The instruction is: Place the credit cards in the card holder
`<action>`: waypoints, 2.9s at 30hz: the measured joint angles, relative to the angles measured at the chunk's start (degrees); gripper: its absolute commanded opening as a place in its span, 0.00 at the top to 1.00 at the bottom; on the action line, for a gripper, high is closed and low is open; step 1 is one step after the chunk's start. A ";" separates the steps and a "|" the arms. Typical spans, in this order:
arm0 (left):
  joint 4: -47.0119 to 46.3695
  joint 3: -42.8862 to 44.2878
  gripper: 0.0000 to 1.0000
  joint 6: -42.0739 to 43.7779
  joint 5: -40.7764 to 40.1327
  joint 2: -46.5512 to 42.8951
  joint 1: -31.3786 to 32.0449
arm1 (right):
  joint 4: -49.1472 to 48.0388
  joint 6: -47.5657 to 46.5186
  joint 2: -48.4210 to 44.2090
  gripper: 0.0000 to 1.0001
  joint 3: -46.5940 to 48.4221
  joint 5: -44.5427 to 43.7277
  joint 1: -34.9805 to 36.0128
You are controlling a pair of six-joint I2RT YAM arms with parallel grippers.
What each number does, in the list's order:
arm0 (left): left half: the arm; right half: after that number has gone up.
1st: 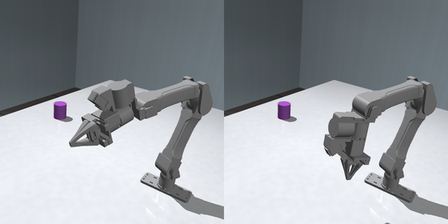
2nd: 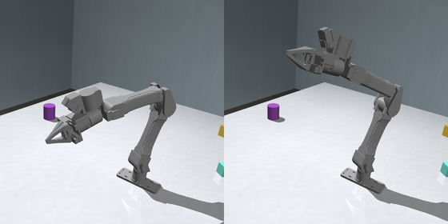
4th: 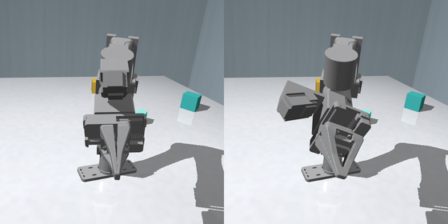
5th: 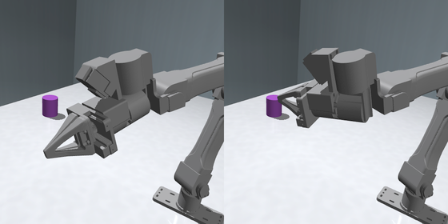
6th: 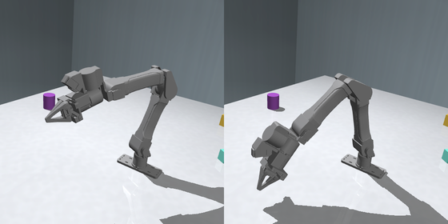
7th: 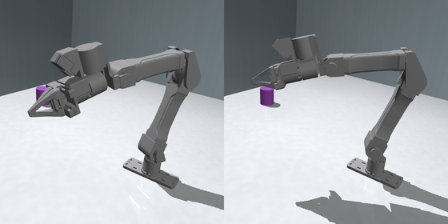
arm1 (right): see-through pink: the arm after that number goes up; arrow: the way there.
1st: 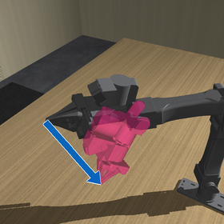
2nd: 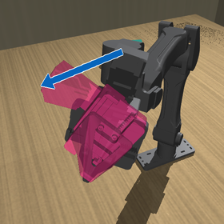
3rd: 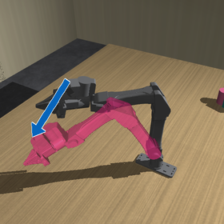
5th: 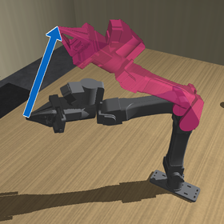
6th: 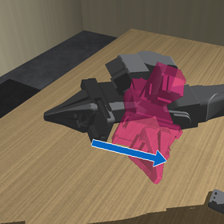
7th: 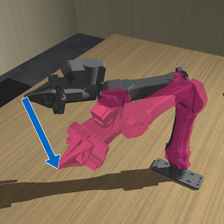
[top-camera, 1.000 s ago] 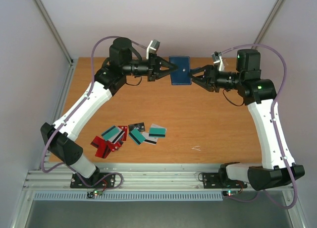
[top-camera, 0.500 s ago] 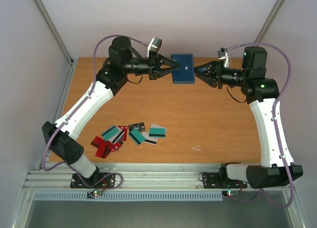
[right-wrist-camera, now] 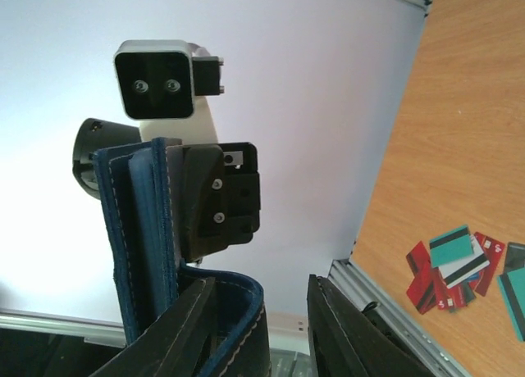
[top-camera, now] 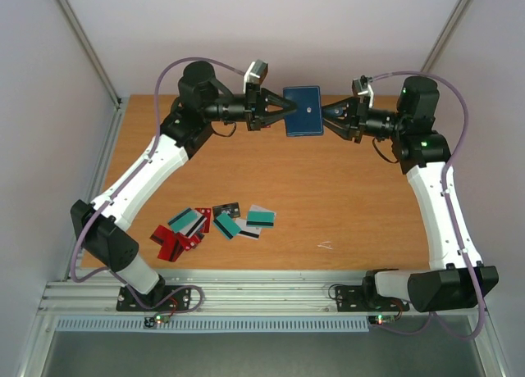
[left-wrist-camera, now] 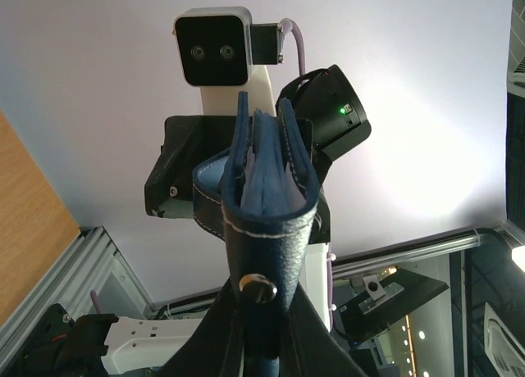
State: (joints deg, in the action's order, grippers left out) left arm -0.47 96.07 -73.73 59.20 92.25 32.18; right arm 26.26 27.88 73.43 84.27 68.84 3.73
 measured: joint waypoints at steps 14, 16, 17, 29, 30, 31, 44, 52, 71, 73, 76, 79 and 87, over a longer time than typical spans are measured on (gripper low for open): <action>-4.17 -0.20 1.00 -2.23 1.42 0.00 0.20 | -10.05 6.88 -1.79 0.70 -1.70 2.75 -0.04; -4.76 -0.33 1.00 -2.67 1.60 0.00 0.20 | -11.69 7.91 -2.16 0.70 -2.54 2.82 -0.04; -5.16 -0.50 1.00 -2.82 1.66 0.00 0.20 | -12.28 8.33 -2.27 0.70 -2.82 2.82 -0.04; -6.71 -0.96 1.00 -3.41 1.68 0.00 0.31 | -12.57 9.07 -5.51 0.69 -3.78 -1.70 -0.35; -6.71 -0.96 1.00 -3.41 1.68 0.00 0.28 | -12.41 9.05 -5.70 0.69 -3.80 -2.12 -0.48; -6.69 -0.96 1.00 -3.41 1.66 0.00 0.28 | -12.26 9.03 -5.86 0.69 -3.87 -2.51 -0.59; -6.49 -2.36 1.00 -3.34 1.40 0.00 0.24 | -19.52 14.01 -7.32 0.69 -9.62 -3.17 -0.90; -6.40 -2.45 1.00 -2.71 1.05 -0.07 0.24 | -21.68 15.80 -8.46 0.69 -11.17 -4.37 -0.90; -5.75 -3.41 1.00 -2.32 -0.11 -0.07 0.24 | -29.77 20.83 -9.66 0.74 -16.06 -4.98 -0.94; -5.75 -3.43 1.00 -2.32 -0.13 -0.07 0.24 | -30.03 21.07 -9.66 0.74 -16.65 -4.92 -0.94; -5.79 -3.43 1.00 -2.38 -0.13 -0.07 0.24 | -30.34 21.22 -9.64 0.74 -17.40 -4.79 -0.94; -5.81 -3.52 1.00 -2.51 -0.31 -0.07 0.26 | -30.60 21.24 -9.44 0.74 -17.53 -4.52 -0.94; -5.86 -3.50 1.00 -2.80 -0.66 0.02 0.48 | -32.81 22.53 -8.33 0.74 -17.84 -2.34 -0.94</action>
State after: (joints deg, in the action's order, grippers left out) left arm -6.33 92.58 -76.53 58.54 92.27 32.67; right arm -6.55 50.41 65.10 66.43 66.50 2.79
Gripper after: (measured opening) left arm 0.079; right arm 0.262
